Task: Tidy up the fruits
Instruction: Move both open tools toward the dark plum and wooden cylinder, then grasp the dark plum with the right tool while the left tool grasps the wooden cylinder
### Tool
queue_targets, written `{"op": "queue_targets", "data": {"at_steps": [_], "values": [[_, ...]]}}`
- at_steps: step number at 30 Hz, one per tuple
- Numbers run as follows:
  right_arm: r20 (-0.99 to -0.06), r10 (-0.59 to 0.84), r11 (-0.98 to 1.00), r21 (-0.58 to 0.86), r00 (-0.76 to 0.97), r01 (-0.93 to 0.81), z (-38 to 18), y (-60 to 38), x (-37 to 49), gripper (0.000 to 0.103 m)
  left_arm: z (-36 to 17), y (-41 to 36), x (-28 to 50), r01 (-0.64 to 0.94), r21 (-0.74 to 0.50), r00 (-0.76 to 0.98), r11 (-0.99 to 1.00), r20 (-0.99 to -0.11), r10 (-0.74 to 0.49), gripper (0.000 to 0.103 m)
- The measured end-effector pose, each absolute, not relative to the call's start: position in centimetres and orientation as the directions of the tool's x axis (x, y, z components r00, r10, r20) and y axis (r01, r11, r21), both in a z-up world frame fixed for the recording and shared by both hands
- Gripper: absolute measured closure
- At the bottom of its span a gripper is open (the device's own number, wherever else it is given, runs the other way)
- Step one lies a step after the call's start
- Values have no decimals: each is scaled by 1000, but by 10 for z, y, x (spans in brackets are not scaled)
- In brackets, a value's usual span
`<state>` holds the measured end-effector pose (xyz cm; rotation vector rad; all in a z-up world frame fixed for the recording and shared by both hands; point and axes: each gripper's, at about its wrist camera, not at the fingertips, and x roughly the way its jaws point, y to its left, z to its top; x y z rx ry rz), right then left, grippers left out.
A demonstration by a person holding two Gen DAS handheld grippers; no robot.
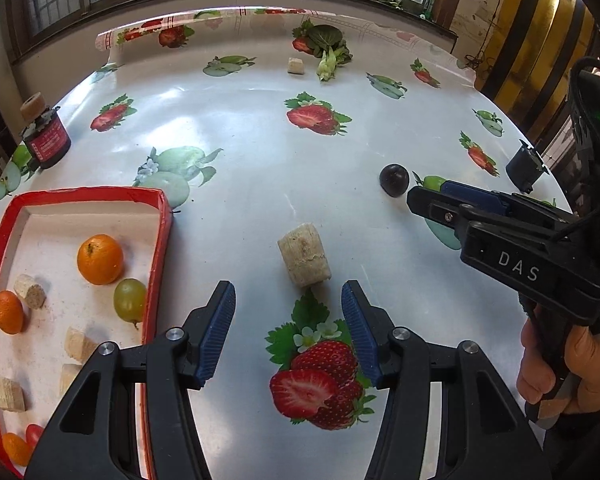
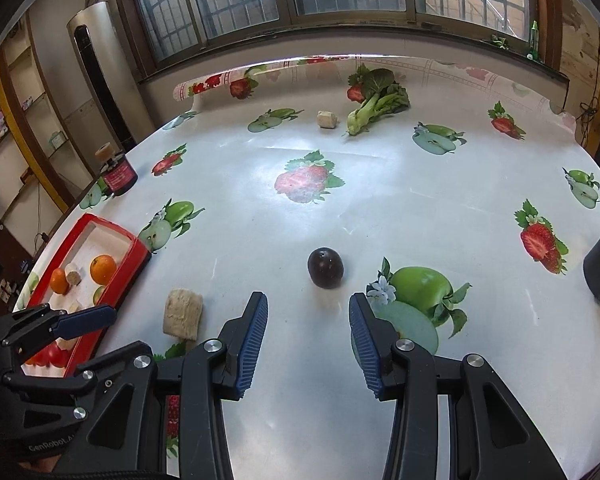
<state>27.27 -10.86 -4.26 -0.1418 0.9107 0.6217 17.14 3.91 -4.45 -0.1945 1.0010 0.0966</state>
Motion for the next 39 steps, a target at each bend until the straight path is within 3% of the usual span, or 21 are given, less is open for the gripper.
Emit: {"op": "queue_targets", "data": {"at_steps": [11, 12, 13, 15, 17, 33, 36, 39], "values": [[-789, 431, 821, 143, 437, -552, -70, -89, 303, 59, -68, 38, 197, -179, -92, 529, 979, -848, 17, 51], [-789, 417, 828, 126, 451, -546, -72, -88, 304, 60, -68, 38, 198, -176, -85, 538, 981, -843, 24, 56], [-789, 410, 833, 119, 458, -541, -73, -88, 306, 64, -68, 38, 198, -172, -86, 542, 981, -840, 22, 68], [-789, 401, 842, 117, 466, -527, -76, -92, 308, 72, -67, 40, 198, -167, -92, 541, 982, -841, 13, 78], [-786, 406, 846, 131, 466, -517, -76, -98, 310, 79, -67, 41, 196, -166, -106, 540, 980, -842, 0, 78], [-766, 433, 827, 128, 475, -547, -55, -100, 283, 80, -36, 49, 151, -147, -162, 594, 976, -803, -44, 80], [-753, 459, 807, 130, 472, -576, -45, -99, 263, 80, -32, 52, 137, -133, -170, 606, 976, -793, -56, 91], [-739, 483, 790, 135, 471, -598, -35, -101, 244, 80, -33, 56, 130, -131, -196, 604, 972, -793, -79, 92]]}}
